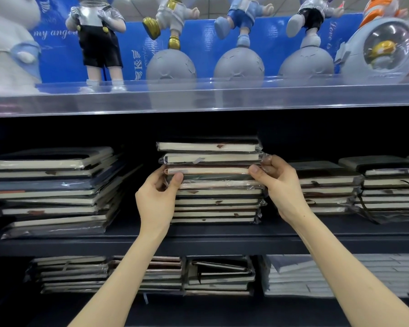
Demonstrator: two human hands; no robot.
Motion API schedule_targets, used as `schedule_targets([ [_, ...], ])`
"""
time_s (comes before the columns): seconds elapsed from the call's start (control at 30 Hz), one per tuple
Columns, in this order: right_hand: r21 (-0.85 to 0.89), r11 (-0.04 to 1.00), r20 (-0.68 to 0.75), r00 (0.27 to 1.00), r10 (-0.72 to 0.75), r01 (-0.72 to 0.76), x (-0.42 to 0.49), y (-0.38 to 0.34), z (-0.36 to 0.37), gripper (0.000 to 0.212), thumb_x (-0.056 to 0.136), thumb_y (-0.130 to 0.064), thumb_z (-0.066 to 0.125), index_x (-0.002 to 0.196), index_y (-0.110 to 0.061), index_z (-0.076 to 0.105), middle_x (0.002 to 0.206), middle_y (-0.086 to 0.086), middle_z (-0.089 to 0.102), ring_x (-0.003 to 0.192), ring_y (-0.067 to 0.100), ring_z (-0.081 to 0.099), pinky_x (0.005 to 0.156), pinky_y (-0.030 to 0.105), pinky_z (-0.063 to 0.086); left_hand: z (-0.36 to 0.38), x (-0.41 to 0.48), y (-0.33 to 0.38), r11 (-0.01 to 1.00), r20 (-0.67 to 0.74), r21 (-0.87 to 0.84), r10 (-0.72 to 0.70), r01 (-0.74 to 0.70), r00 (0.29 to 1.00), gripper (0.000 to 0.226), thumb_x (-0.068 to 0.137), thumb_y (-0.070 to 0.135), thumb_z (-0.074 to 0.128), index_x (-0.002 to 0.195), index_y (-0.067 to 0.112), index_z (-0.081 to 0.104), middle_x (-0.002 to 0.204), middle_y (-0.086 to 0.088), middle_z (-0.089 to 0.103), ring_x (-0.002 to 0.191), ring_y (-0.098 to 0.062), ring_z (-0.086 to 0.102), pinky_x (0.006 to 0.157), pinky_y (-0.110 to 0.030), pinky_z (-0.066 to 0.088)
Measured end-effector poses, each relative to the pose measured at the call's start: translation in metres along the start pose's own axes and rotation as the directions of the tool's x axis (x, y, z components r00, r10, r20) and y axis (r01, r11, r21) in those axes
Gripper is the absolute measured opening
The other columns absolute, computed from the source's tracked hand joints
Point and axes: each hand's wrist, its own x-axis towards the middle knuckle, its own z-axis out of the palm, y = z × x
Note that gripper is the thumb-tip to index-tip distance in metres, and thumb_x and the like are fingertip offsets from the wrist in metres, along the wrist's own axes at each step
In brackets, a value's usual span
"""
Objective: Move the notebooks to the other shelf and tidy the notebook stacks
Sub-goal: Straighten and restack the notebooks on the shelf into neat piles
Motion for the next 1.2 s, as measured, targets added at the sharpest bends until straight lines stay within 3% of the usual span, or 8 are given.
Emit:
schedule_targets([
  [0.17, -0.077, 0.997, 0.008, 1.0, -0.009, 0.01, -0.004, -0.002, -0.001, 0.044, 0.079, -0.039, 0.067, 0.107, -0.006, 0.06, 0.106, 0.007, 0.07, 0.103, 0.016, 0.065, 0.093, 0.033, 0.05, -0.004, 0.002, 0.001, 0.999, 0.044, 0.017, -0.042, 0.041, 0.998, 0.042, 0.084, 0.025, 0.068, 0.124, 0.018, 0.056, 0.098, 0.017, 0.064, 0.093, 0.014, 0.059, 0.079, -0.003, 0.043],
  [0.33, -0.151, 0.988, -0.092, 0.995, -0.045, 0.03, -0.004, -0.01, -0.001, 0.059, 0.078, -0.033, 0.074, 0.13, -0.019, 0.052, 0.128, -0.006, 0.059, 0.121, 0.006, 0.052, 0.103, 0.028, 0.042, -0.013, 0.012, 0.005, 0.997, 0.106, 0.028, -0.073, 0.071, 0.992, 0.076, 0.078, 0.049, 0.063, 0.143, 0.02, 0.038, 0.138, 0.006, 0.051, 0.128, -0.007, 0.046, 0.109, -0.031, 0.036],
  [0.47, -0.222, 0.969, -0.047, 0.991, -0.125, 0.112, -0.003, -0.02, 0.008, 0.063, 0.08, -0.025, 0.074, 0.137, -0.019, 0.047, 0.116, -0.022, 0.055, 0.107, -0.009, 0.051, 0.093, 0.01, 0.039, -0.007, 0.02, 0.008, 1.0, 0.186, 0.017, -0.015, 0.012, 0.982, 0.061, 0.085, 0.039, 0.065, 0.14, 0.024, 0.042, 0.136, 0.006, 0.054, 0.128, -0.01, 0.047, 0.11, -0.039, 0.037],
  [0.63, -0.163, 0.978, -0.136, 0.979, -0.151, 0.129, -0.006, -0.013, 0.015, 0.059, 0.078, -0.022, 0.077, 0.132, -0.014, 0.054, 0.125, -0.005, 0.062, 0.121, 0.006, 0.053, 0.1, 0.022, 0.043, 0.003, 0.014, 0.012, 0.999, 0.096, -0.003, 0.035, -0.035, 0.995, 0.034, 0.087, 0.016, 0.064, 0.116, 0.032, 0.054, 0.108, 0.019, 0.063, 0.103, 0.007, 0.06, 0.096, -0.021, 0.047],
  [0.73, -0.132, 0.984, -0.191, 0.971, -0.141, 0.117, -0.007, -0.012, 0.017, 0.056, 0.076, -0.021, 0.079, 0.128, -0.015, 0.058, 0.12, -0.006, 0.065, 0.118, 0.009, 0.056, 0.099, 0.025, 0.045, 0.005, 0.013, 0.013, 0.999, 0.026, 0.003, 0.037, -0.037, 0.999, 0.045, 0.085, 0.014, 0.067, 0.128, 0.017, 0.051, 0.105, 0.018, 0.061, 0.097, 0.013, 0.058, 0.089, -0.008, 0.044],
  [1.0, -0.142, 0.982, -0.146, 0.978, -0.146, 0.125, -0.01, -0.019, 0.008, 0.054, 0.076, -0.023, 0.079, 0.125, -0.022, 0.055, 0.118, -0.009, 0.064, 0.113, 0.002, 0.057, 0.098, 0.025, 0.047, 0.001, 0.01, 0.014, 0.999, 0.016, -0.002, 0.049, -0.049, 0.999, 0.056, 0.08, 0.02, 0.072, 0.131, 0.012, 0.052, 0.122, 0.005, 0.062, 0.114, 0.0, 0.056, 0.099, -0.019, 0.044],
  [1.13, -0.134, 0.983, -0.062, 0.989, -0.138, 0.129, -0.011, -0.033, 0.002, 0.072, 0.072, -0.052, 0.068, 0.137, -0.032, 0.044, 0.126, -0.019, 0.054, 0.121, -0.002, 0.049, 0.101, 0.022, 0.04, -0.007, 0.024, 0.018, 0.997, 0.092, -0.078, -0.004, 0.012, 0.996, 0.087, 0.068, 0.042, 0.071, 0.144, 0.016, 0.036, 0.14, 0.005, 0.049, 0.128, -0.002, 0.045, 0.108, -0.026, 0.036],
  [1.2, -0.242, 0.957, -0.05, 0.983, -0.175, 0.158, -0.008, -0.038, 0.005, 0.064, 0.074, -0.059, 0.059, 0.133, -0.032, 0.05, 0.117, -0.024, 0.056, 0.115, -0.003, 0.052, 0.099, 0.022, 0.042, -0.006, 0.03, 0.02, 0.995, 0.134, -0.096, 0.005, 0.008, 0.991, 0.082, 0.073, 0.042, 0.065, 0.144, 0.016, 0.035, 0.139, 0.001, 0.05, 0.129, -0.006, 0.045, 0.108, -0.027, 0.036],
])
